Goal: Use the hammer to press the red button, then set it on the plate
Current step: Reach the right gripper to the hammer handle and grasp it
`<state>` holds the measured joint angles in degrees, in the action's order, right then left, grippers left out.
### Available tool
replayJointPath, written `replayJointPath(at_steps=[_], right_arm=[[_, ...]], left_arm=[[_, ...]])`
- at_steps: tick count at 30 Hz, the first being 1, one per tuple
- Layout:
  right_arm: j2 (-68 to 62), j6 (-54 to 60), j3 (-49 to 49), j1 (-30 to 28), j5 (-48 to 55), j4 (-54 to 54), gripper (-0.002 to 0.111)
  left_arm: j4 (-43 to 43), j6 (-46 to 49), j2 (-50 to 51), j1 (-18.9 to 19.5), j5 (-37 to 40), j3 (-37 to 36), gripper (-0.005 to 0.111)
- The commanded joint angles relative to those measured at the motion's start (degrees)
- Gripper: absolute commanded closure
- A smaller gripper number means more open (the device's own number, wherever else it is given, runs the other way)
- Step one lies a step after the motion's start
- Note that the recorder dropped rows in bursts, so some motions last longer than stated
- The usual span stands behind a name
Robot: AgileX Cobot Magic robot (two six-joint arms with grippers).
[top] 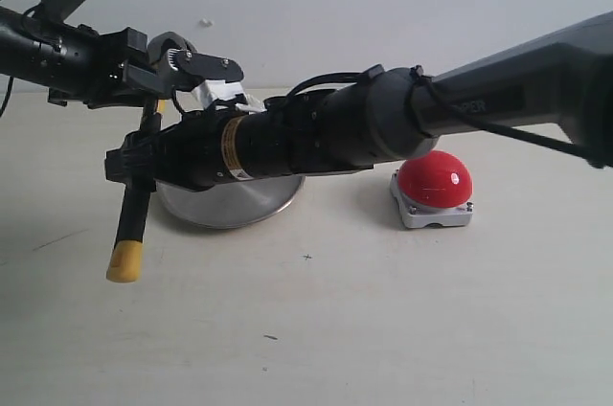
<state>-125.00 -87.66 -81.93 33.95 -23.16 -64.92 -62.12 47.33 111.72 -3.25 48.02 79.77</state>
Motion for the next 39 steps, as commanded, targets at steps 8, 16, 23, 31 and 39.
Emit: replayJointPath(at_steps=[8,16,23,31,39], right_arm=[[-2.6,-0.6,-2.0,0.0,-0.1,2.7,0.041],[-3.9,-0.6,-2.0,0.0,-0.9,4.7,0.042],[-3.9,-0.6,-2.0,0.0,-1.9,6.2,0.048],[-3.9,-1.0,-2.0,0.0,-3.0,8.0,0.049],[-3.9,-4.1,-2.0,0.0,-3.4,7.6,0.066]], left_arm=[[-3.1,0.4,-1.2,-0.8,0.4,0.4,0.107],[-3.2,0.4,-1.2,-0.8,0.0,0.4,0.107],[-3.2,0.4,-1.2,-0.8,0.0,0.4,0.107],[-3.2,0.5,-1.2,-0.8,-0.2,0.4,0.107],[-2.8,1.6,-1.2,-0.8,-0.2,0.4,0.107]])
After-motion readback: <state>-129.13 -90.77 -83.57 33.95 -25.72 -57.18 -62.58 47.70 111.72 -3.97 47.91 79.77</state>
